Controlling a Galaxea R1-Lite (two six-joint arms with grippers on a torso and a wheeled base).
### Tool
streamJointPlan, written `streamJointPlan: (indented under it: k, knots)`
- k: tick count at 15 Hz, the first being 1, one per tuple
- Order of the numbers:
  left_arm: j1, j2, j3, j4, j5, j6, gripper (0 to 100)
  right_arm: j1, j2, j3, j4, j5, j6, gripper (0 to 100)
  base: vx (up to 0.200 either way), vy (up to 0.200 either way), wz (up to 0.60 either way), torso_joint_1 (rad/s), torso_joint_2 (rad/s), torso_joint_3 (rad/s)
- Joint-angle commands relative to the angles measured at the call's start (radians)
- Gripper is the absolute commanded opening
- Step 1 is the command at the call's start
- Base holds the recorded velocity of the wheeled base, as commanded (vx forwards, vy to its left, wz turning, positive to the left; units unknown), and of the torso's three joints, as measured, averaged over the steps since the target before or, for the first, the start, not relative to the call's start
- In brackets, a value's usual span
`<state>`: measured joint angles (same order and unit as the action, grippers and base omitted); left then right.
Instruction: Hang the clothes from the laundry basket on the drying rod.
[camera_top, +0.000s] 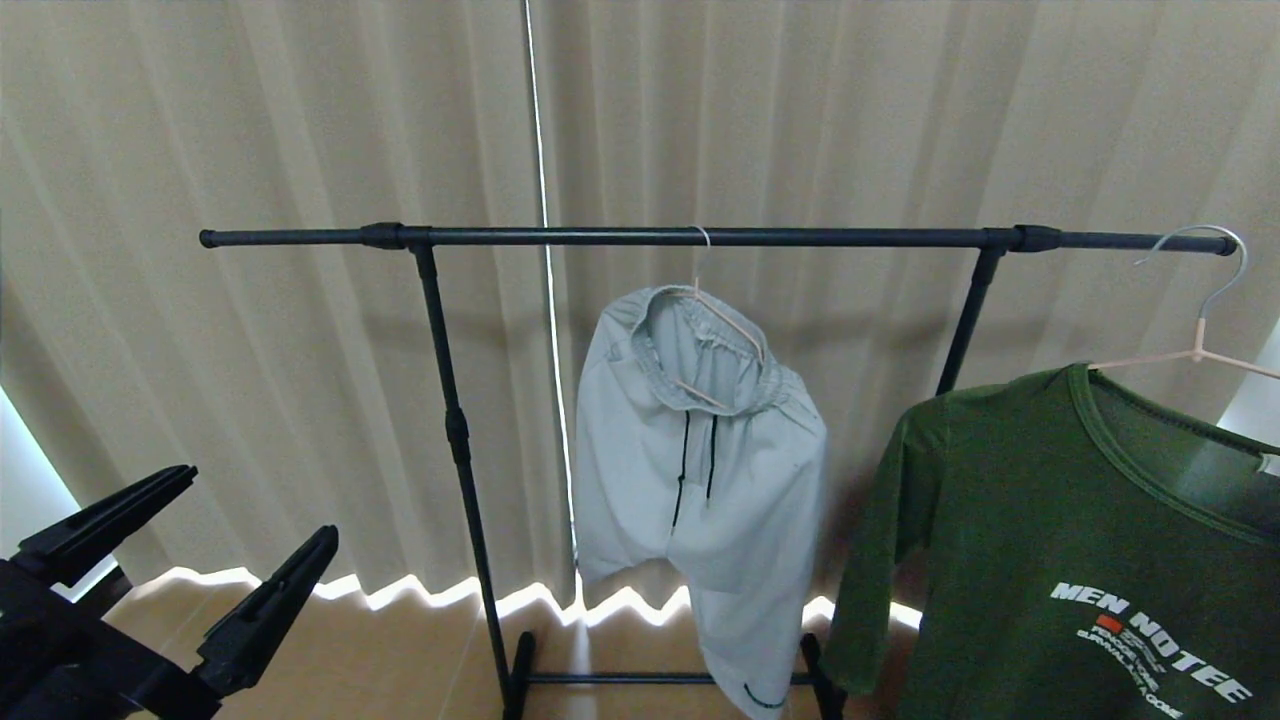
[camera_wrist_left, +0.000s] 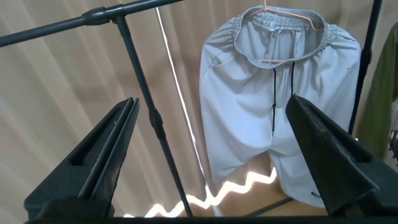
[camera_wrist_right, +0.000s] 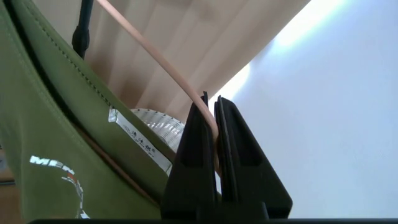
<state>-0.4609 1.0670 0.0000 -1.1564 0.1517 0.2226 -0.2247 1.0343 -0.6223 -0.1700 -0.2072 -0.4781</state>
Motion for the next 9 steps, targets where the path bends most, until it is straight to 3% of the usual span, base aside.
streamJointPlan:
  k: [1, 9]
  knots:
    - [0.001, 0.001, 0.0, 0.0, 0.0, 0.0, 100, 0.001, 0.013, -0.002, 0.0, 0.0, -0.001, 0, 0.2, 0.0, 0.0, -0.007, 0.0, 0.002]
    - [0.013, 0.001, 0.0, 0.0, 0.0, 0.0, 100, 0.05, 0.021, 0.001, 0.0, 0.003, -0.001, 0, 0.2, 0.0, 0.0, 0.003, 0.0, 0.001]
